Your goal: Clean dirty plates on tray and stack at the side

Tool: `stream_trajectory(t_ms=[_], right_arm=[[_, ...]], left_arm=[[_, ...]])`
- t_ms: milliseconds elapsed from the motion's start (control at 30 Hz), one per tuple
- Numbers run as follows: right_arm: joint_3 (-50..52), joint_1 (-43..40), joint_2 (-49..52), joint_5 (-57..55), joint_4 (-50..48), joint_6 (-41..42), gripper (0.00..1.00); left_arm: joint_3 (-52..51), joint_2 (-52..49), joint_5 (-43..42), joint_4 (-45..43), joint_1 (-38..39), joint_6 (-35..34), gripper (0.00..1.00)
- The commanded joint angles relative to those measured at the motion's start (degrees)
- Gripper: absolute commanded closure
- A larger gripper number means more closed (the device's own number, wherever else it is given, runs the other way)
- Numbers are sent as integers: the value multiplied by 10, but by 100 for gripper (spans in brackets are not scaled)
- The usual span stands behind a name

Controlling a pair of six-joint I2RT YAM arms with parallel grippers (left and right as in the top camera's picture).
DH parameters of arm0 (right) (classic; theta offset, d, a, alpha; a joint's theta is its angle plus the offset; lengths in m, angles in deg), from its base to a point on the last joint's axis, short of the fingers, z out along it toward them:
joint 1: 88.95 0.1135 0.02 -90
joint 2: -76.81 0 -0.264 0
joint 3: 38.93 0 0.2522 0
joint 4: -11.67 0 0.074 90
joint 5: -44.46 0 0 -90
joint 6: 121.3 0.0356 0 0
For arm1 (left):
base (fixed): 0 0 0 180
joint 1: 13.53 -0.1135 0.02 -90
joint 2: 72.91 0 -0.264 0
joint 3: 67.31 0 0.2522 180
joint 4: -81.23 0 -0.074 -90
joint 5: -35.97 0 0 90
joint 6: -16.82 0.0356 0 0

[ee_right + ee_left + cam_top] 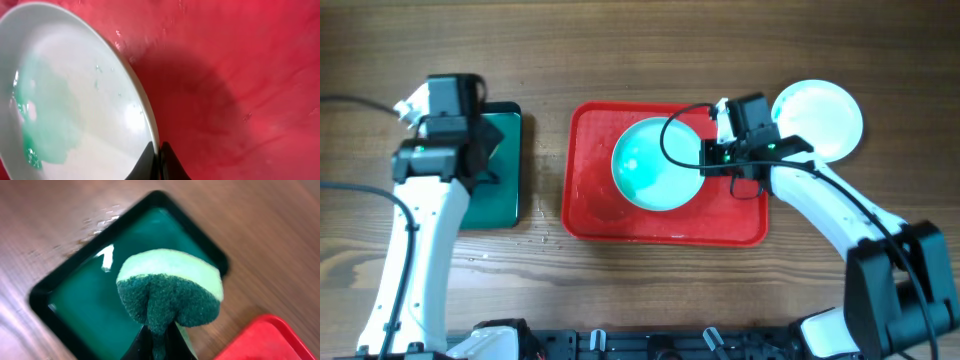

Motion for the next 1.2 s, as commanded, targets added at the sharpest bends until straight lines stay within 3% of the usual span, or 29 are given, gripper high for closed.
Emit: stream_trajectory(t_ms=[0, 200, 400, 667, 867, 1000, 1167], right_arm=[[-64, 12, -50, -84, 33, -54, 96], [-127, 97, -77, -387, 93, -171, 96], [-132, 225, -78, -631, 53, -343, 96], [-132, 385, -78, -767, -98, -622, 96], [-132, 459, -78, -800, -213, -824, 96], [-132, 480, -78, -799, -231, -864, 96], [-131, 482, -78, -799, -231, -842, 96]], left_arm=[[-7, -7, -19, 9, -40, -26, 96], [-10, -10, -23, 6, -48, -26, 96], [-10, -10, -36, 7, -48, -26, 96], [-10, -10, -36, 7, -47, -26, 96], [-10, -10, -36, 7, -47, -26, 96], [-10, -10, -36, 7, -47, -26, 96], [-10, -10, -36, 7, -47, -26, 96]])
